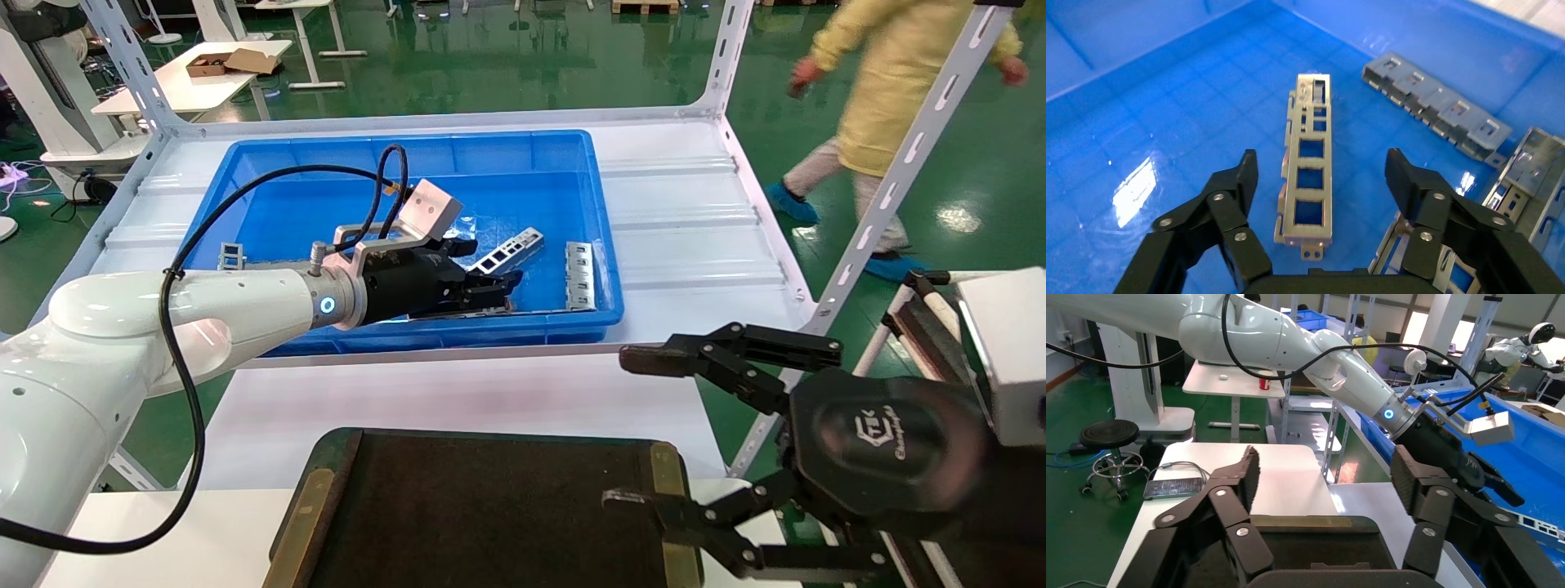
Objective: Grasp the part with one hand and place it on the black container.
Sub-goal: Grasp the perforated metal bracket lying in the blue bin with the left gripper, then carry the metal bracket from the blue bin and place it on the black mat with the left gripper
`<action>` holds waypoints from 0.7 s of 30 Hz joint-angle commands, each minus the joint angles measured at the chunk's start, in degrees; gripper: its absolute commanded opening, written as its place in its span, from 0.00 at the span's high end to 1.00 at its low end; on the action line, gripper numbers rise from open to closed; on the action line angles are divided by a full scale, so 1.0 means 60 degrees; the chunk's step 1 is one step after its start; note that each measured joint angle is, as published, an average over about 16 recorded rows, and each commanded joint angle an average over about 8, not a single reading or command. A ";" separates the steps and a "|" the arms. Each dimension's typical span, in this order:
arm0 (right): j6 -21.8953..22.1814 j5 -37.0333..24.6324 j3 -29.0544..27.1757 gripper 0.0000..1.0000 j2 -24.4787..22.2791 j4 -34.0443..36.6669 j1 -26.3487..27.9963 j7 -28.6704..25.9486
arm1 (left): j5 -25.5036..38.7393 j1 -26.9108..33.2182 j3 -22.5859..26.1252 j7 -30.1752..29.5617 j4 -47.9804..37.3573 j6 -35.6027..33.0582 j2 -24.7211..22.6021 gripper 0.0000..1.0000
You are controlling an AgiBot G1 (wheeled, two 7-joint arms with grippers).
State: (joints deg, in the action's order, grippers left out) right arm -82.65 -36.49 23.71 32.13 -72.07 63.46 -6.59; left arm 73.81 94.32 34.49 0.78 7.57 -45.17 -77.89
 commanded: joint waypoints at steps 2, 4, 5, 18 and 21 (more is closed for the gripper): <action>0.0000 0.0000 0.0000 1.00 0.0000 0.0000 0.0000 0.0000 | -0.0013 -0.0027 0.0100 -0.0098 0.0017 0.0059 0.0004 1.00; 0.0000 0.0000 0.0000 1.00 0.0000 0.0000 0.0000 0.0000 | -0.0036 -0.0031 0.0152 -0.0158 0.0027 0.0107 0.0004 1.00; 0.0000 0.0000 0.0000 1.00 0.0000 0.0000 0.0000 0.0000 | -0.0048 -0.0033 0.0179 -0.0187 0.0033 0.0131 0.0004 1.00; 0.0000 0.0000 0.0001 1.00 0.0000 0.0000 0.0000 0.0000 | -0.0247 -0.0103 0.0516 -0.0505 0.0150 0.0341 0.0002 1.00; 0.0000 0.0000 0.0001 1.00 0.0000 0.0000 0.0000 0.0000 | -0.0340 -0.0107 0.0563 -0.0551 0.0192 0.0387 0.0005 1.00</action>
State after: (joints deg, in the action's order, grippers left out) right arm -82.64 -36.49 23.71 32.13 -72.07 63.46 -6.58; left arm 71.51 93.90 37.66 -2.40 8.79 -42.82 -77.82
